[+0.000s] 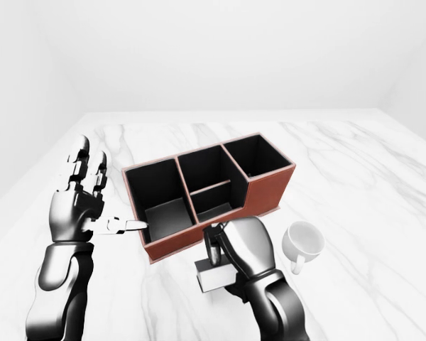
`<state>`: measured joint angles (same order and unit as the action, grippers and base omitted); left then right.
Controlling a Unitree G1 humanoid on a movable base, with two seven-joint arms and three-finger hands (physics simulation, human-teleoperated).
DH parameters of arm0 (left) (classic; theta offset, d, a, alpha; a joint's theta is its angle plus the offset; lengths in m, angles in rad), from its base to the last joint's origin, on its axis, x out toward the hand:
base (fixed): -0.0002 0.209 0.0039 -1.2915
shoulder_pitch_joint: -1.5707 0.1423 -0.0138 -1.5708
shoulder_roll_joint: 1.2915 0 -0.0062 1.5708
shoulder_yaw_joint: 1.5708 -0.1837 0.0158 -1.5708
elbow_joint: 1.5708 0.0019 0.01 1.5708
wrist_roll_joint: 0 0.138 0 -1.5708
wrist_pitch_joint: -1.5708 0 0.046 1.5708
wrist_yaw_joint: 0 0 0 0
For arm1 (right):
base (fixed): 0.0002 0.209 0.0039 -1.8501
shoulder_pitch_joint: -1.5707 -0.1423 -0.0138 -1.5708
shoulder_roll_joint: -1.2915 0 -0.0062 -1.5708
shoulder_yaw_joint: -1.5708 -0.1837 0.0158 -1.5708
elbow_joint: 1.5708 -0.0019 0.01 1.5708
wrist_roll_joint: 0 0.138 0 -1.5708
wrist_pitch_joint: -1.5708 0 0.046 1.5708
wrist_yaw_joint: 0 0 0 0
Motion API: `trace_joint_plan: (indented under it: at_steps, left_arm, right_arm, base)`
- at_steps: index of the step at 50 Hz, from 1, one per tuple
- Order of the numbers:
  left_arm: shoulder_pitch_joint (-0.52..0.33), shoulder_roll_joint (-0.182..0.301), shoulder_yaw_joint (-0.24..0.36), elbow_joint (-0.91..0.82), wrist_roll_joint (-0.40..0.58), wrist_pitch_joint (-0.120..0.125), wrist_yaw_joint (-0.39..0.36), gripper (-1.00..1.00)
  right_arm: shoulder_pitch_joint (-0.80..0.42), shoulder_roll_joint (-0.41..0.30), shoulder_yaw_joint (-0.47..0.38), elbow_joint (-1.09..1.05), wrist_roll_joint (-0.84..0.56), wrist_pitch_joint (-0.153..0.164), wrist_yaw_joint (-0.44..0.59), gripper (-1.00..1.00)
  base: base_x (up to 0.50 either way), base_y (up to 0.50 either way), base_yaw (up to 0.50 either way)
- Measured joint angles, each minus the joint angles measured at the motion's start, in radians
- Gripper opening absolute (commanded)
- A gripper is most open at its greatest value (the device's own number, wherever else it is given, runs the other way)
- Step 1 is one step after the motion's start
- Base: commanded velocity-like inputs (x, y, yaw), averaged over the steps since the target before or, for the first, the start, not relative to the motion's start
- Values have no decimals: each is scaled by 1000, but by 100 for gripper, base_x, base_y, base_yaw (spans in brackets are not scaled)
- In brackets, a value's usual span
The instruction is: Pick up the book and place it in the front compartment of the caddy.
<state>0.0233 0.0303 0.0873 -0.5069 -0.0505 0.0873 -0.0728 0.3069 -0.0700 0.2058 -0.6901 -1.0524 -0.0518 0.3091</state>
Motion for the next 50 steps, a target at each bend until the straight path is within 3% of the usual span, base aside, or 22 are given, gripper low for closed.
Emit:
trace_joint_plan:
  at_steps: [38,50]
  left_arm:
    - [2,0,0,-6,1,0,-1,100]
    - [0,0,1,-8,-1,0,0,100]
  right_arm:
    - [-215,62,-43,-113,-21,130,211,-100]
    - [-298,69,-59,-79,-26,139,236,-100]
  base:
    - [0,0,0]
    - [0,0,0]
